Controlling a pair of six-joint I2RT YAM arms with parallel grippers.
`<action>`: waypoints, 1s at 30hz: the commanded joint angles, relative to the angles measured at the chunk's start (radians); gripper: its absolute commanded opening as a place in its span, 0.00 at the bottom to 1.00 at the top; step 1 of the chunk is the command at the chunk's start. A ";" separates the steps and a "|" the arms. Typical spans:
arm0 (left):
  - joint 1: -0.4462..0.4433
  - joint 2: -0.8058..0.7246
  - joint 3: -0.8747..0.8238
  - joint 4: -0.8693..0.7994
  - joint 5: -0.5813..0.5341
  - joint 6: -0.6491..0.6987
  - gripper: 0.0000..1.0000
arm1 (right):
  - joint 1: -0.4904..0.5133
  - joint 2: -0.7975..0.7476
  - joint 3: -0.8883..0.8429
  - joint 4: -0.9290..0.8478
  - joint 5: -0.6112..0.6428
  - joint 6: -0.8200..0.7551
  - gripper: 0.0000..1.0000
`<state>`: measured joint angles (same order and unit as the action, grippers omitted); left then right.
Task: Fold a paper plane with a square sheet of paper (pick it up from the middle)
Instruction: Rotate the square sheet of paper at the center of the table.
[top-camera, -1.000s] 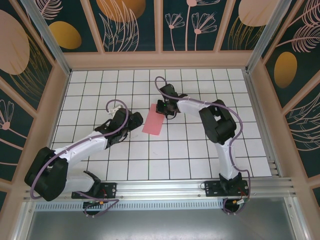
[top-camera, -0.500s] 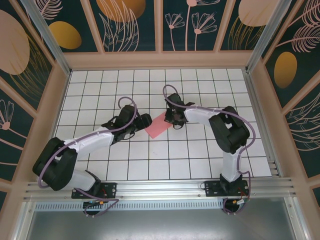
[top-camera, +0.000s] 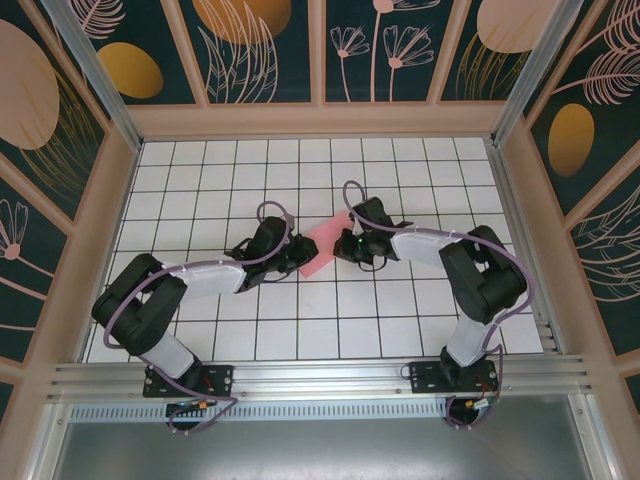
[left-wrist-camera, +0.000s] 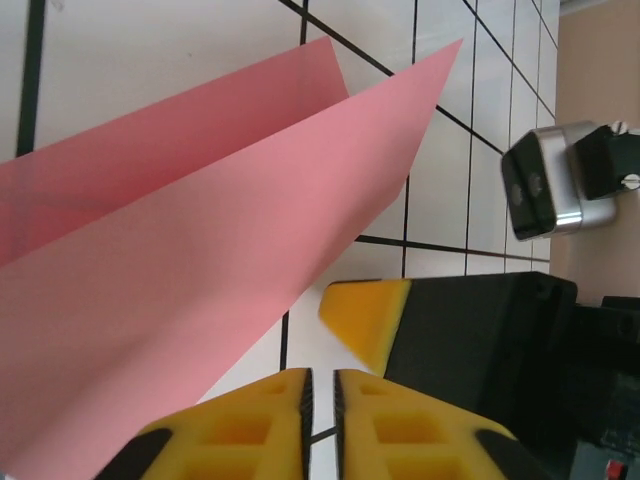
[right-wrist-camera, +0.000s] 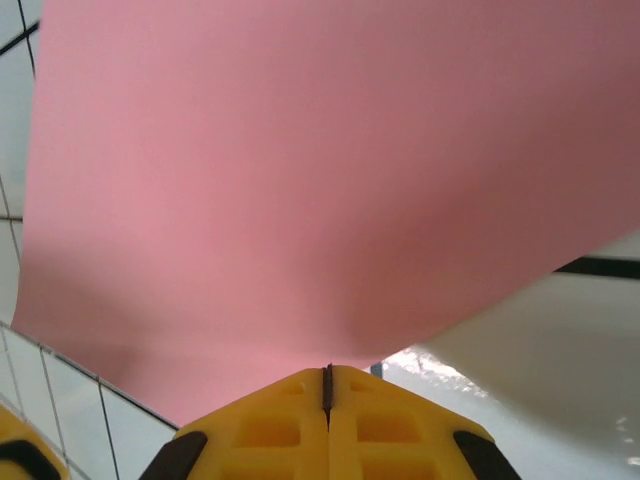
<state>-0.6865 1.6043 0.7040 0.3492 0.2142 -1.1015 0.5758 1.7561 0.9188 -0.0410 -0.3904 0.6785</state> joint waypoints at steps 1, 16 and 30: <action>-0.003 0.024 -0.012 0.049 0.036 -0.038 0.12 | -0.001 0.019 -0.004 0.097 -0.084 -0.017 0.00; -0.010 0.124 0.060 0.002 0.055 -0.009 0.03 | -0.003 0.084 0.005 0.108 -0.093 -0.020 0.00; -0.022 0.196 0.076 -0.012 0.063 -0.005 0.00 | -0.004 0.104 -0.035 0.134 -0.077 -0.010 0.00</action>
<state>-0.7017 1.7817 0.7540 0.3542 0.2657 -1.1198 0.5755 1.8359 0.9043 0.0727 -0.4721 0.6788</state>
